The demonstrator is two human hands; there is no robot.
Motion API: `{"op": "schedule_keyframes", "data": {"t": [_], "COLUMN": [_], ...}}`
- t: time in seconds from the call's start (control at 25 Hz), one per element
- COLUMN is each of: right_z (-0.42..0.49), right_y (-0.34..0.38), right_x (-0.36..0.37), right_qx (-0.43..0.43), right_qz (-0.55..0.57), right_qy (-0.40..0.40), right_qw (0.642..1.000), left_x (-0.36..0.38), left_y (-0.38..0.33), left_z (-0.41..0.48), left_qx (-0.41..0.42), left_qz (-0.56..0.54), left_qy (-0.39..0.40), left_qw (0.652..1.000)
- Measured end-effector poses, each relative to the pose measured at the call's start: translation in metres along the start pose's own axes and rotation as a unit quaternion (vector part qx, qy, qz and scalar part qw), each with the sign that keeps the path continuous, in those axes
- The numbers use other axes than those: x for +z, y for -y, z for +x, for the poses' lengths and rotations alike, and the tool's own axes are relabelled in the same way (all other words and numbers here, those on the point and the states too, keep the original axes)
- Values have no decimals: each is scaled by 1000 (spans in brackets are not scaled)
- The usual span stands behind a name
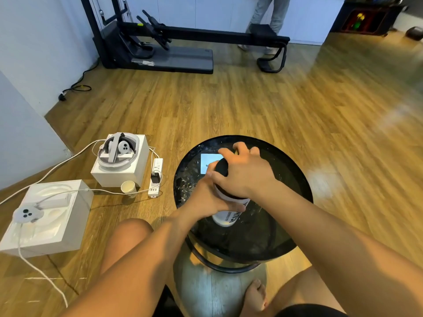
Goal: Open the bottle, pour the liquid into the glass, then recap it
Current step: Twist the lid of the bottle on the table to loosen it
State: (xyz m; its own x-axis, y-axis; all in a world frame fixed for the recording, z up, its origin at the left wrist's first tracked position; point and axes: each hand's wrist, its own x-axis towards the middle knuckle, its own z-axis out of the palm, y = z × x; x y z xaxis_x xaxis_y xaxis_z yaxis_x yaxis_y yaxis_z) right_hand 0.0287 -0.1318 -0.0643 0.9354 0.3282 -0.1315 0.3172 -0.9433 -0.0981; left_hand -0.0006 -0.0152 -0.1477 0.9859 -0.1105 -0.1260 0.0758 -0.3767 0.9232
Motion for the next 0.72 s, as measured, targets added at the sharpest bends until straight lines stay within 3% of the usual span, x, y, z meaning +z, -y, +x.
{"op": "schedule_keyframes", "data": {"t": [0.16, 0.28, 0.52, 0.6, 0.64, 0.72], "right_z": [1, 1, 3, 6, 6, 4], "right_y": [0, -5, -32, -34, -31, -20], "right_x": [6, 8, -9, -13, -17, -23], "right_qx": [-7, -34, -256, -292, -277, -149], "right_qz": [27, 32, -31, -54, -65, -88], "right_qy": [-47, -45, 14, 25, 26, 27], "right_qw": [998, 998, 966, 954, 958, 985], "left_x": [22, 27, 21, 20, 20, 19], "left_y": [-2, -1, -3, -4, -4, -3], "left_z": [-8, -8, -9, -12, -12, -10], "left_qx": [29, 22, 0, -6, -10, -12], "left_qz": [-22, -26, -12, -14, -18, -19], "left_qy": [-105, -128, -124, -117, -114, -111], "left_qw": [994, 991, 992, 993, 993, 994]}}
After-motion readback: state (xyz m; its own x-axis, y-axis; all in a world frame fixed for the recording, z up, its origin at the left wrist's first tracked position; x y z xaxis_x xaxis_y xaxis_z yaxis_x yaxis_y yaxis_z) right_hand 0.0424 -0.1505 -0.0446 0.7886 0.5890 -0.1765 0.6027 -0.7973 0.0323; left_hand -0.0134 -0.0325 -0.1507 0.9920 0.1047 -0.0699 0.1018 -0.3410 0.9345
